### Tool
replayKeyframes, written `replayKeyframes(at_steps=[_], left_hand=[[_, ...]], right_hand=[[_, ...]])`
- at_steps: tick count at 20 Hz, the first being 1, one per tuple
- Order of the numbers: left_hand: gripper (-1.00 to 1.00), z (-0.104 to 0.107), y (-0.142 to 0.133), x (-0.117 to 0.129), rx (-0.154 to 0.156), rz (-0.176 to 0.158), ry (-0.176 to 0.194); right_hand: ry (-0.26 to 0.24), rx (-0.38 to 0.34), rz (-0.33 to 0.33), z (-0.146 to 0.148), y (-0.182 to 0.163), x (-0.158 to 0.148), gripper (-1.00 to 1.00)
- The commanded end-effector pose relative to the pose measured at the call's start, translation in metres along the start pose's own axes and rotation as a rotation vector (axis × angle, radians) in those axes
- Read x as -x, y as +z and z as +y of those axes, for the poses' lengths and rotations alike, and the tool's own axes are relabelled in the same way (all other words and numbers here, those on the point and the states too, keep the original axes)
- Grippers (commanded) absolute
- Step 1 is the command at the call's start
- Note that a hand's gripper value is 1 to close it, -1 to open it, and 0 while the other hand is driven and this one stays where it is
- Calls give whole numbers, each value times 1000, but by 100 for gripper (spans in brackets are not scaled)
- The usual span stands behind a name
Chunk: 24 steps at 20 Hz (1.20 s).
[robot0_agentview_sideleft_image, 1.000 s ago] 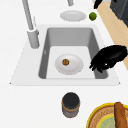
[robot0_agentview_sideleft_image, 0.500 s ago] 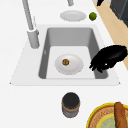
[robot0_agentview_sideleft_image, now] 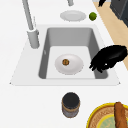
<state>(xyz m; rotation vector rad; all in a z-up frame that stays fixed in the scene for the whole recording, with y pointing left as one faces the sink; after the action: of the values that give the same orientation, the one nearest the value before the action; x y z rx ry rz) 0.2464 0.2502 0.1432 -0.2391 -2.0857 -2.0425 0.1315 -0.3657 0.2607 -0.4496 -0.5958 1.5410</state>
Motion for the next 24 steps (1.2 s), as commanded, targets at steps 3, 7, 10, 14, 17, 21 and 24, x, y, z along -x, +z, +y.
replayKeyframes(at_steps=[3, 7, 10, 14, 17, 21, 24], left_hand=[[0, 0, 0, 0, 0, 0, 0], [0, 0, 0, 0, 0, 0, 0], [0, 0, 0, 0, 0, 0, 0], [0, 0, 0, 0, 0, 0, 0], [0, 0, 0, 0, 0, 0, 0], [0, 0, 0, 0, 0, 0, 0], [0, 0, 0, 0, 0, 0, 0]], right_hand=[[9, 17, -3, 6, -7, 6, -100], [2, 13, 1, 11, -13, 6, -100], [4, 20, 3, 11, -17, 8, -100], [6, 25, 4, 8, -19, 8, -100], [9, 53, 5, 3, -20, 8, -100], [18, 16, 7, 2, -37, 10, -100], [20, 24, 17, -1, -52, 9, -100]])
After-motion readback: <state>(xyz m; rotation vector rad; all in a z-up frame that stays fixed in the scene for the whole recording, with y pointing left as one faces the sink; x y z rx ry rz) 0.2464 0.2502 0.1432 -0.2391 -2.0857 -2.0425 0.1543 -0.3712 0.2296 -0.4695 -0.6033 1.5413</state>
